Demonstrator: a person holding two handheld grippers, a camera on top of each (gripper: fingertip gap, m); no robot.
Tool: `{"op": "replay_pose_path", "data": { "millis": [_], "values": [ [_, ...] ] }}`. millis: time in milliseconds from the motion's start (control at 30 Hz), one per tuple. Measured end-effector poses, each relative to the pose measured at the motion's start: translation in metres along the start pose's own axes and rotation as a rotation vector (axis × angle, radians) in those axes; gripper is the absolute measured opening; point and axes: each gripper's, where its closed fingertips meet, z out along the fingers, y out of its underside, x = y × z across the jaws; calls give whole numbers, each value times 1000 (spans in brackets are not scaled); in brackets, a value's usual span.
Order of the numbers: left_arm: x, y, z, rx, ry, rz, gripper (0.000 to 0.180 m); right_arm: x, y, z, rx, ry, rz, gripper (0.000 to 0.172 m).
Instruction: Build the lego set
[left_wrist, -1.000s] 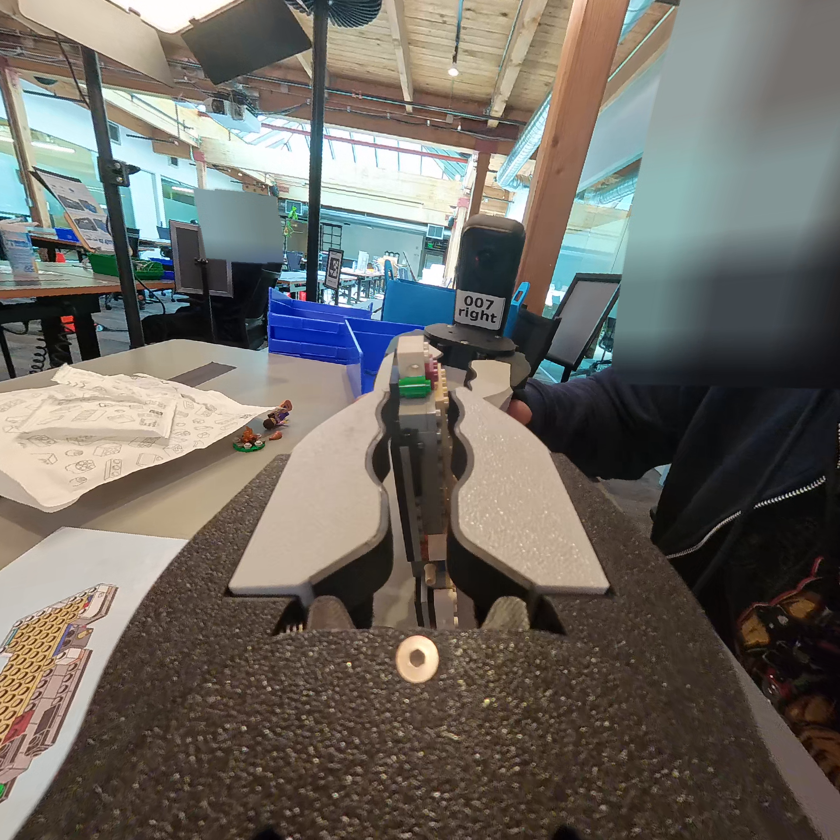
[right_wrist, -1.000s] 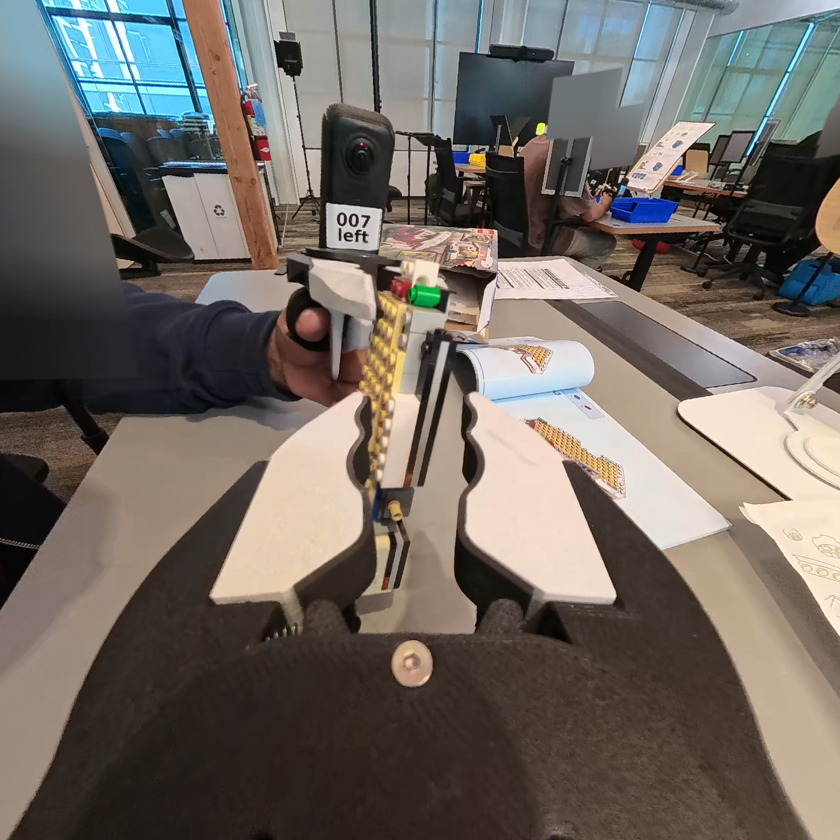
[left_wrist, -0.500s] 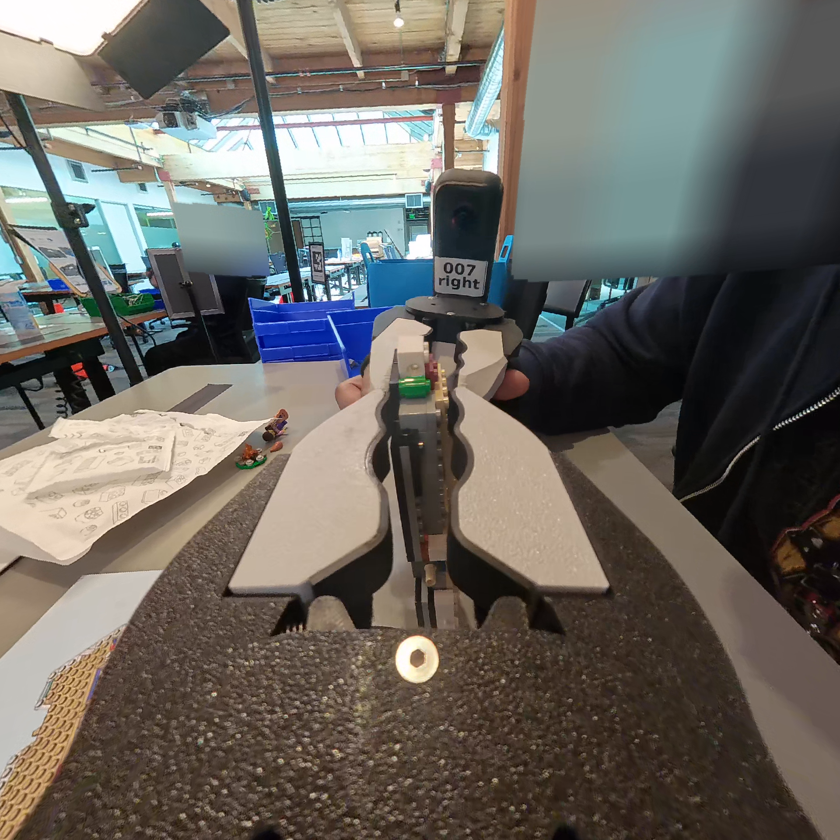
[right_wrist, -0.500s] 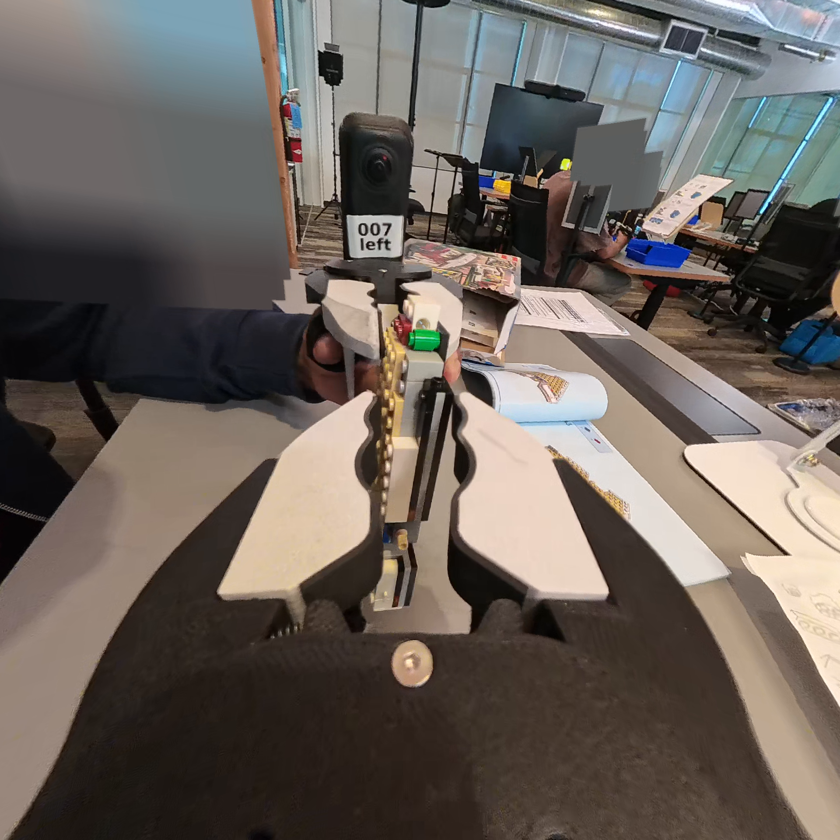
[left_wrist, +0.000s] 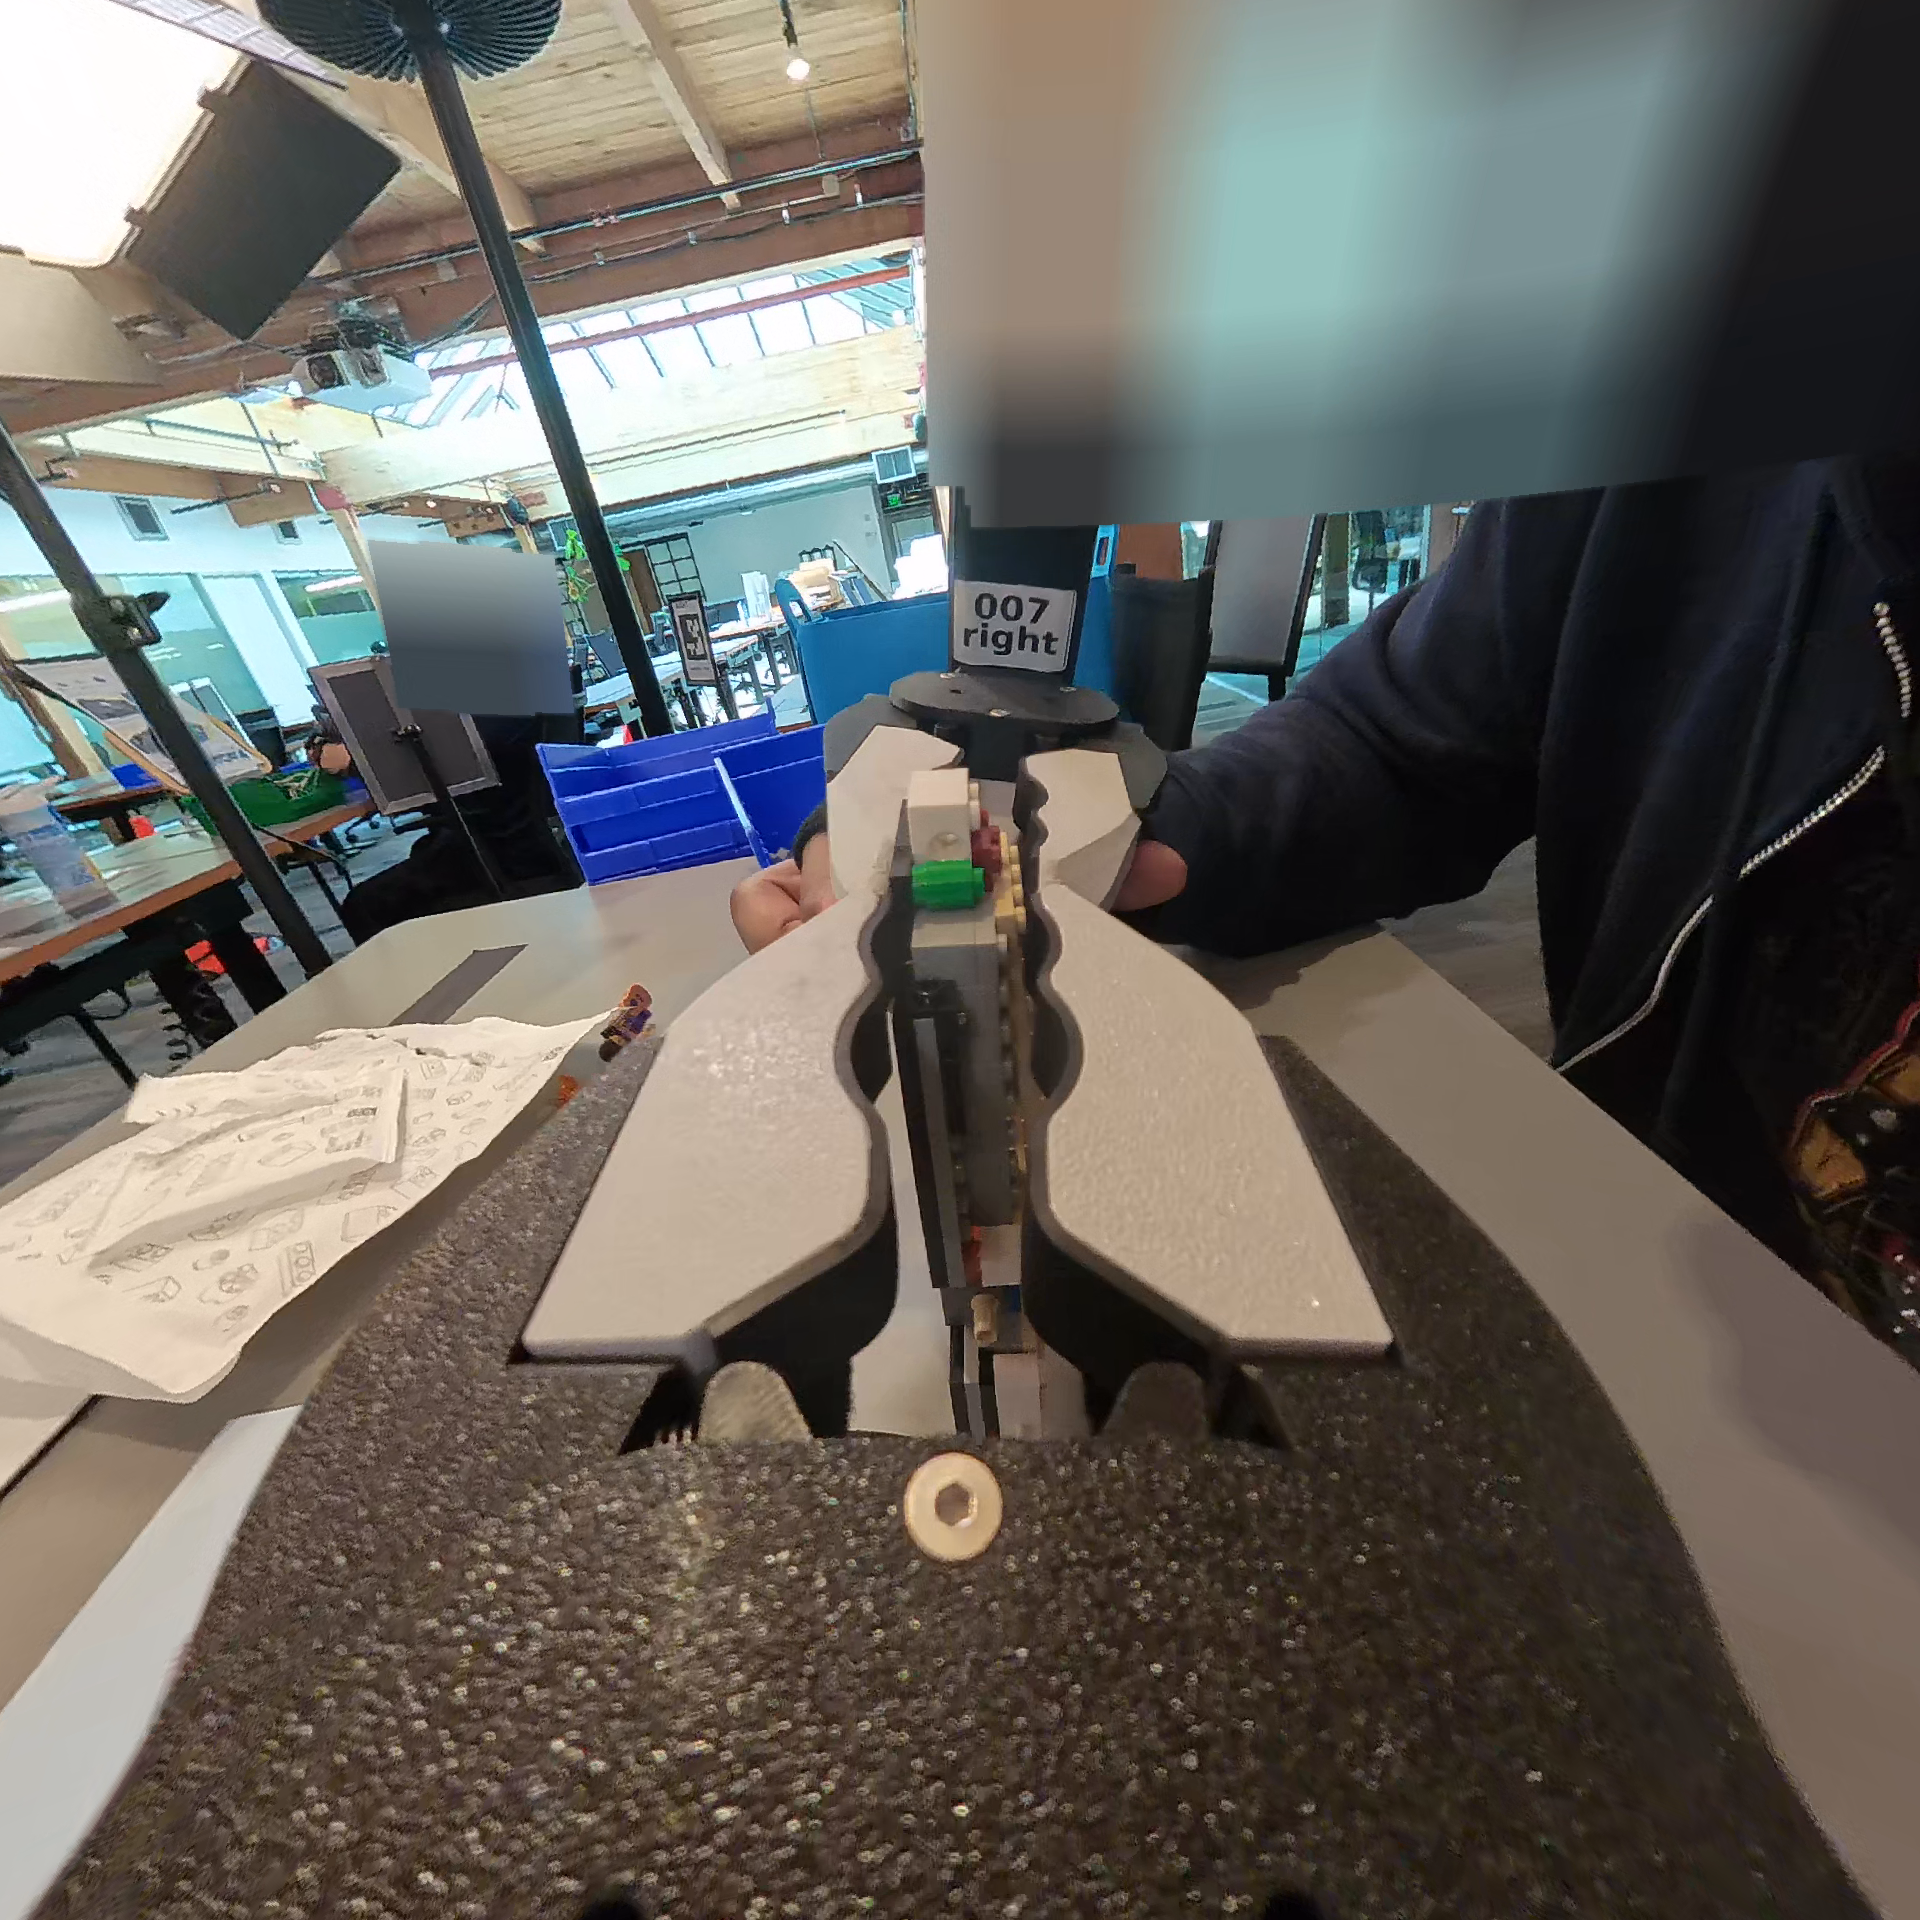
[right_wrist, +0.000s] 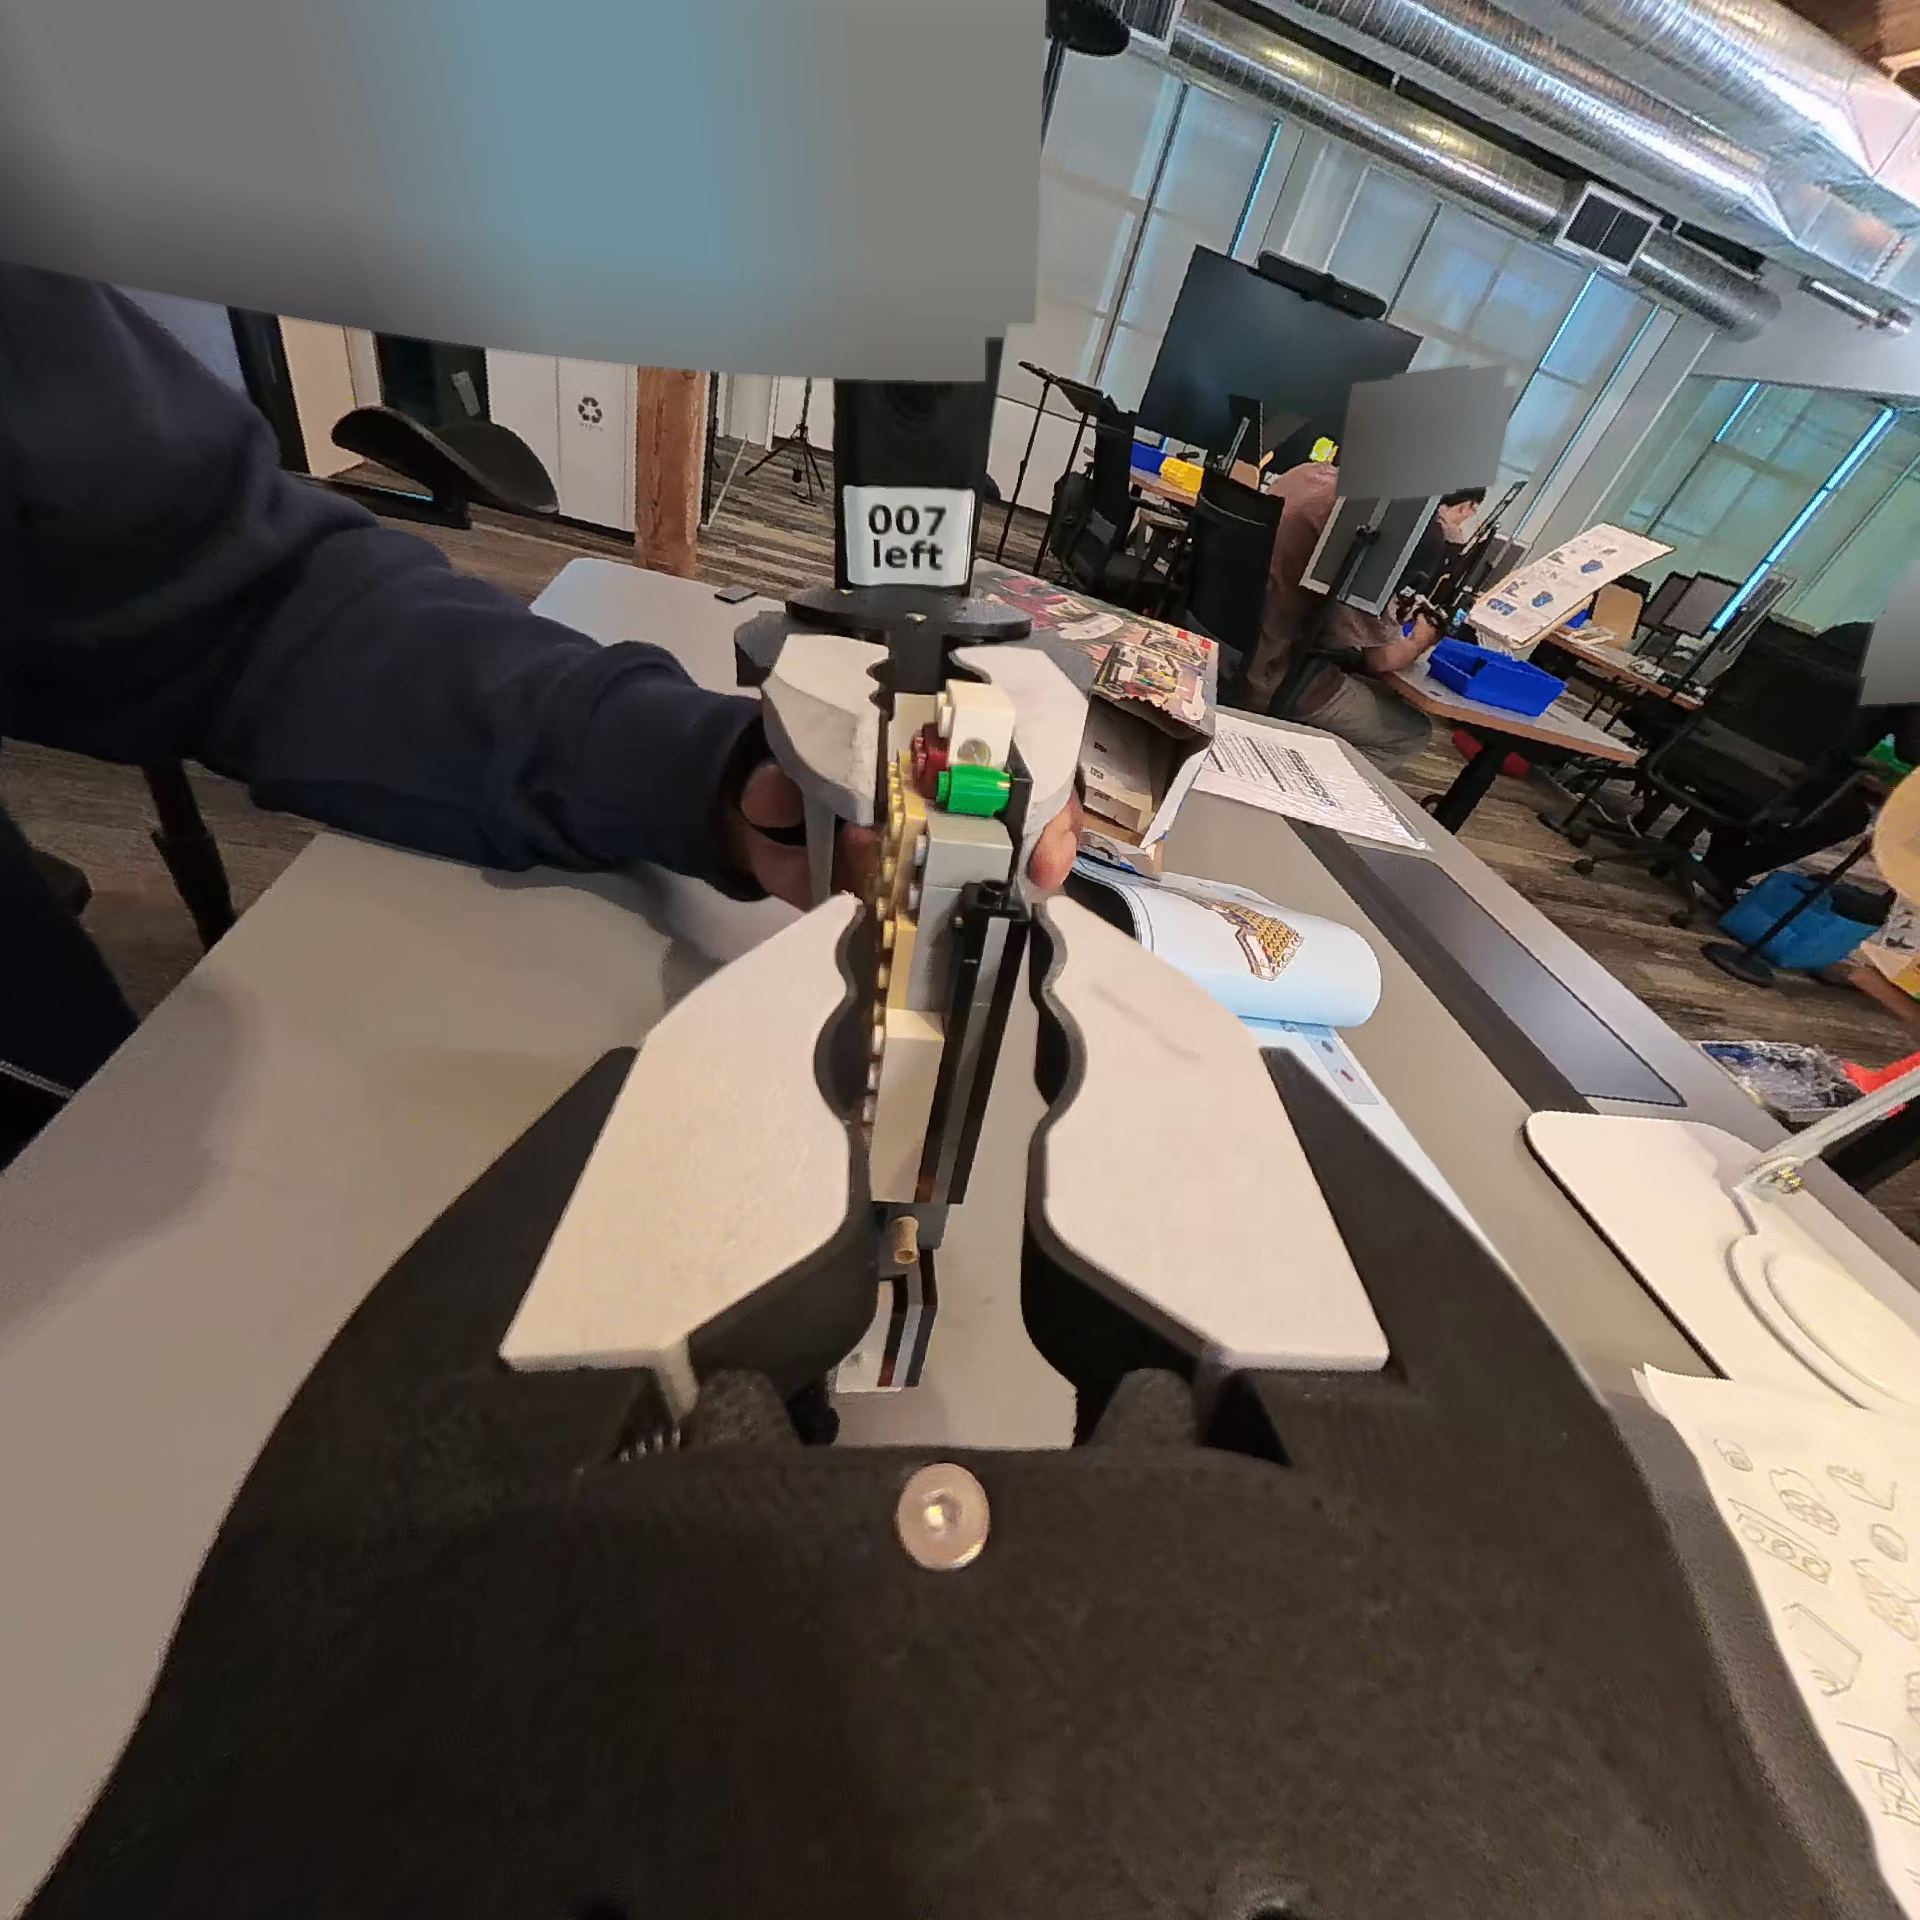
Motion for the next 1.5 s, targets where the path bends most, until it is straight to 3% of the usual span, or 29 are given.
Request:
{"op": "replay_pose_path", "data": {
  "millis": [233, 467, 633, 1500],
  "values": [
    [8, -2, 1, -48, -32, 194, 23, -4, -1, 0, 3, 9, -92, 28],
    [21, 2, 8, -209, -81, 549, 23, -11, 2, -3, -10, 13, -267, 30],
    [28, 3, 14, -278, -103, 713, 23, -15, 0, -4, -2, 7, -330, 33],
    [28, 3, 15, -281, -111, 725, 23, -14, 2, -4, -19, 33, -377, 33]
  ]
}}
